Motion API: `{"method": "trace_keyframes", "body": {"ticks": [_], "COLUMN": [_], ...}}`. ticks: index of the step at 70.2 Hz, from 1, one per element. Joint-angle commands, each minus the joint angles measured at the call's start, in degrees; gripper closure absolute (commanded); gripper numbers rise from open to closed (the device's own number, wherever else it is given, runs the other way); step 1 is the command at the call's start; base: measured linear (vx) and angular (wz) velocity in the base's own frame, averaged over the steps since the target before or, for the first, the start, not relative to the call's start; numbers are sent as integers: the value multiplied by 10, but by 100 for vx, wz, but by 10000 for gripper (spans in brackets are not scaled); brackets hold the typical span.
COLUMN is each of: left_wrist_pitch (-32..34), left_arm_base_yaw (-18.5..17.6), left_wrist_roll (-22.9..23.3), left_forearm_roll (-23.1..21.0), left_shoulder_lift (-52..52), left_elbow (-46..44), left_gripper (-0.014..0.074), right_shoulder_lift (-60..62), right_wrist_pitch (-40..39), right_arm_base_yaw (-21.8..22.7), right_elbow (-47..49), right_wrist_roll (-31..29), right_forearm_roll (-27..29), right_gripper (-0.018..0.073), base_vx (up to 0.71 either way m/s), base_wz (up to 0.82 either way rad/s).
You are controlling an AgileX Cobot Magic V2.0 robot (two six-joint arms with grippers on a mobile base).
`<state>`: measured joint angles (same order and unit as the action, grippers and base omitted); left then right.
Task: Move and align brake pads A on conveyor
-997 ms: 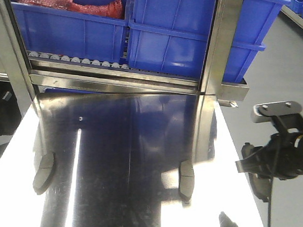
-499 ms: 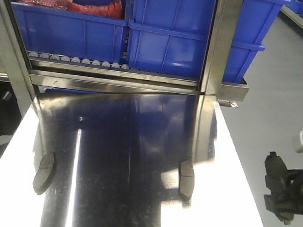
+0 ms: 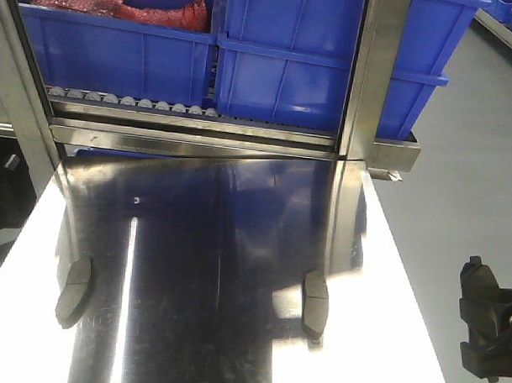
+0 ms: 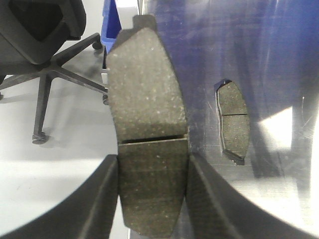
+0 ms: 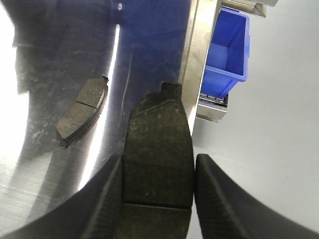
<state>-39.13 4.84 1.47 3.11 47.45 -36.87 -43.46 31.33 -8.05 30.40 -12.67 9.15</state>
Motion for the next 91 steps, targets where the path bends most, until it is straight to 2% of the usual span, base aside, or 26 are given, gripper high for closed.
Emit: {"method": "trace_keyframes", "body": {"ticks": [1,91], "left_wrist_pitch": [43,43], "left_arm_base_yaw": [0,0], "left_wrist_roll": [2,2], "left_forearm_roll": [0,0], "left_shoulder_lift": [-3,-3], "left_elbow": [-19,-19], "left_gripper": [405,405], "right_shoulder_lift": [4,4], "right_wrist_pitch": [-46,-47], "right_arm_base_yaw": [2,2], "right_elbow": [18,18], "right_wrist_roll": [-5,-6], "right_forearm_roll": [4,4], "right_gripper": [563,563], "base_vx": [0,0], "base_wz": [0,1]}}
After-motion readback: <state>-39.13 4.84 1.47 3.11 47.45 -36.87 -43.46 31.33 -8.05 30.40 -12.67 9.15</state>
